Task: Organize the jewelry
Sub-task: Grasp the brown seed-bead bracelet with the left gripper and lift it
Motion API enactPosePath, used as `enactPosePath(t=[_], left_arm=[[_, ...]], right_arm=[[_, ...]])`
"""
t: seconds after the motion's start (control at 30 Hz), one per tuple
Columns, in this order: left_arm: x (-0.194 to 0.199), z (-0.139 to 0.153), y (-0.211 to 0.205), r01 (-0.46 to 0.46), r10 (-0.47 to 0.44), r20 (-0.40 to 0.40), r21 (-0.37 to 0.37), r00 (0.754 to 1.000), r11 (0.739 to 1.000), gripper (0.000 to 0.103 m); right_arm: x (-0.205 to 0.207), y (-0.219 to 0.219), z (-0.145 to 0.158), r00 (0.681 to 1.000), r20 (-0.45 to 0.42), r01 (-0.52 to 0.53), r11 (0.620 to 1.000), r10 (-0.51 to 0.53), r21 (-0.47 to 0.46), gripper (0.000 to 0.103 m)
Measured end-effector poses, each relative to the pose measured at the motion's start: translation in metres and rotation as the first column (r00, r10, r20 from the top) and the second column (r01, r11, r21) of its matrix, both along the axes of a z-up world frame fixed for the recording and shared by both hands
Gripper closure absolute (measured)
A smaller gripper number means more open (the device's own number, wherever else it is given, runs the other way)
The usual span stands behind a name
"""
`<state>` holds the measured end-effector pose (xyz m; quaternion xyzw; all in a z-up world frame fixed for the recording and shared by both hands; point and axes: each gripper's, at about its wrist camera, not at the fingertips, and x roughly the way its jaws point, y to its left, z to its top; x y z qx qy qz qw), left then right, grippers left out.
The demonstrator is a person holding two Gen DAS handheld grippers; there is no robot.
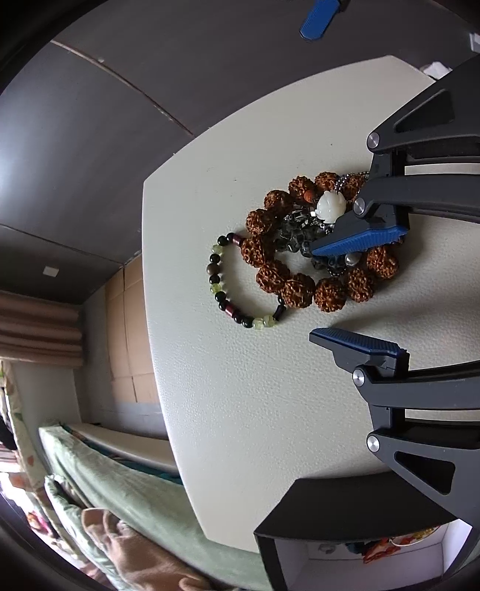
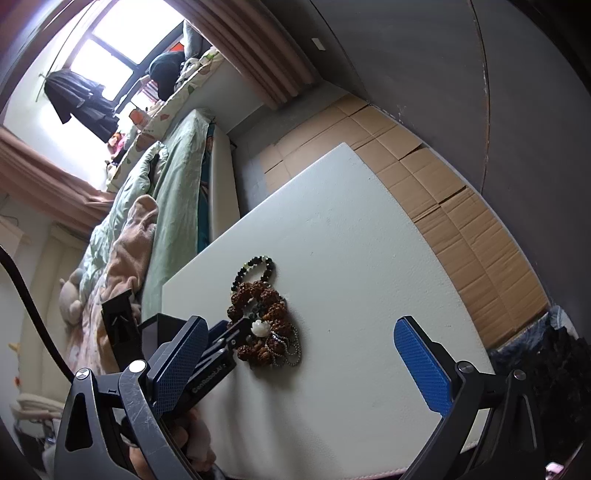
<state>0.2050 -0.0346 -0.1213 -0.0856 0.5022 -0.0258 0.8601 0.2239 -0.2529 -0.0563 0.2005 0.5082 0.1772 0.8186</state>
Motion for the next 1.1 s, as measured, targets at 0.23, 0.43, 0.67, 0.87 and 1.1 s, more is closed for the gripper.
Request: enactPosePath(t=[0.23,0.43,0.67,0.87,1.1], left_arm=[[-0.008,0.005,-0.003,0.020,-0.019,0.020,-0.022,1.000,1.000,0.084],[-0.025,0.034,-0.001,0.032,-0.026,0.097,-0.062,0.995,0.998,0.084],[-0.040,0.076,0.001,0.044,-0.020,0.201,-0.111,0.979,0.993,0.084],[-0.050,0.102,0.011,0.046,-0.008,0.269,-0.137,0.963,0.990,0.084],[-0.065,0.127,0.029,0.043,0.016,0.332,-0.170,0.943,0.984,0.084]], right_arm=[[0.001,-0.003,-0.006,1.000,-0.015,-0.003,1.000,0.003,-0.005,0.001],[-0.001,-0.008,-0.007,1.000,-0.019,0.000,1.000,0.000,-0.009,0.001],[0.000,-0.010,-0.013,1.000,-0.031,0.002,1.000,-0.003,-0.025,0.001],[0.002,-0.002,-0.018,0.999,-0.039,-0.011,0.999,0.009,-0.047,0.001],[0.004,0.012,-0.021,0.998,-0.041,-0.046,0.997,0.043,-0.062,0.001]])
